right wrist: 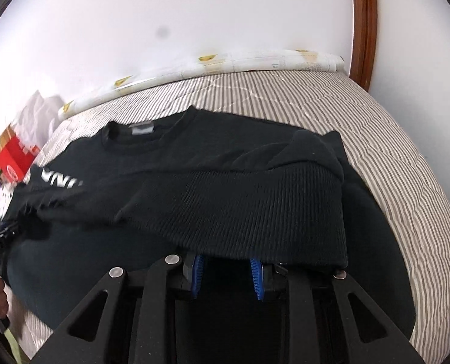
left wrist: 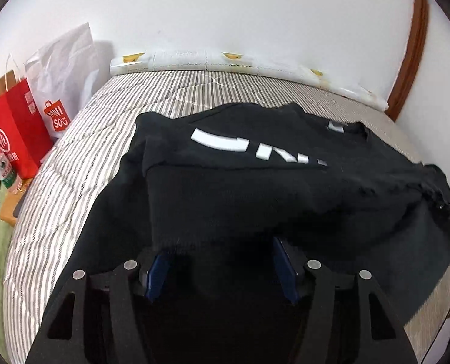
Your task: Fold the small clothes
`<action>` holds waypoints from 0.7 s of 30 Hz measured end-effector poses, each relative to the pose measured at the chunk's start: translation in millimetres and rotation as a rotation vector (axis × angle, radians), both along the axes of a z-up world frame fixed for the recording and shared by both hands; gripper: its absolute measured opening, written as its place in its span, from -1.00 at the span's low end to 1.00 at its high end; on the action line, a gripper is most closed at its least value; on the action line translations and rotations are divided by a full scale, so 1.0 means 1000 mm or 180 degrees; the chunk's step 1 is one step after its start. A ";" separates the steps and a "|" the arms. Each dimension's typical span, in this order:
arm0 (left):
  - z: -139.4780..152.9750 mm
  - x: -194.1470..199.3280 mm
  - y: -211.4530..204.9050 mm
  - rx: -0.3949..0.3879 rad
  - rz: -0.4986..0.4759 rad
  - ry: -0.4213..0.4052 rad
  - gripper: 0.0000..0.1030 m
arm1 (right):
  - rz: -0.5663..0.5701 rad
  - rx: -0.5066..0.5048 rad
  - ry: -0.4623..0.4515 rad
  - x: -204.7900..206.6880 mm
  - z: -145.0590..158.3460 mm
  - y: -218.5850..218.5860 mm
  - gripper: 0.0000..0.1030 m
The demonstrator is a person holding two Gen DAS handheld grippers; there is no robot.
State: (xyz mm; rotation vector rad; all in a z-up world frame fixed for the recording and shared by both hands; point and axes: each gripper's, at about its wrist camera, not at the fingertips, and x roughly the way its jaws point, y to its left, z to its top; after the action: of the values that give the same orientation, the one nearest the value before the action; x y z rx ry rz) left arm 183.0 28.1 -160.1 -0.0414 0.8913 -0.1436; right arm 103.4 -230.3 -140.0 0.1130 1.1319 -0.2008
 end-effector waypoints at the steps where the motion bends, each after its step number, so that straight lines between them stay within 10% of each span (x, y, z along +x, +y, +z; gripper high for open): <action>1: 0.001 0.006 0.002 -0.0037 0.0005 0.0023 0.14 | -0.0010 0.0032 0.0001 0.005 0.001 -0.003 -0.52; 14: 0.034 0.084 0.009 -0.0059 0.0167 -0.0097 0.10 | -0.0191 -0.0078 0.0093 0.089 -0.004 -0.035 -0.43; 21: 0.026 0.105 0.017 0.0144 0.0224 -0.0036 0.10 | -0.0200 -0.0058 0.0119 0.097 -0.016 -0.056 0.04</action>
State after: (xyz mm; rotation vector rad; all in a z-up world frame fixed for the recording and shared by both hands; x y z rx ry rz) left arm 288.5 45.3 -133.8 -0.0300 0.8802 -0.0579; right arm 200.5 -286.2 -155.8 0.1291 1.1642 -0.2701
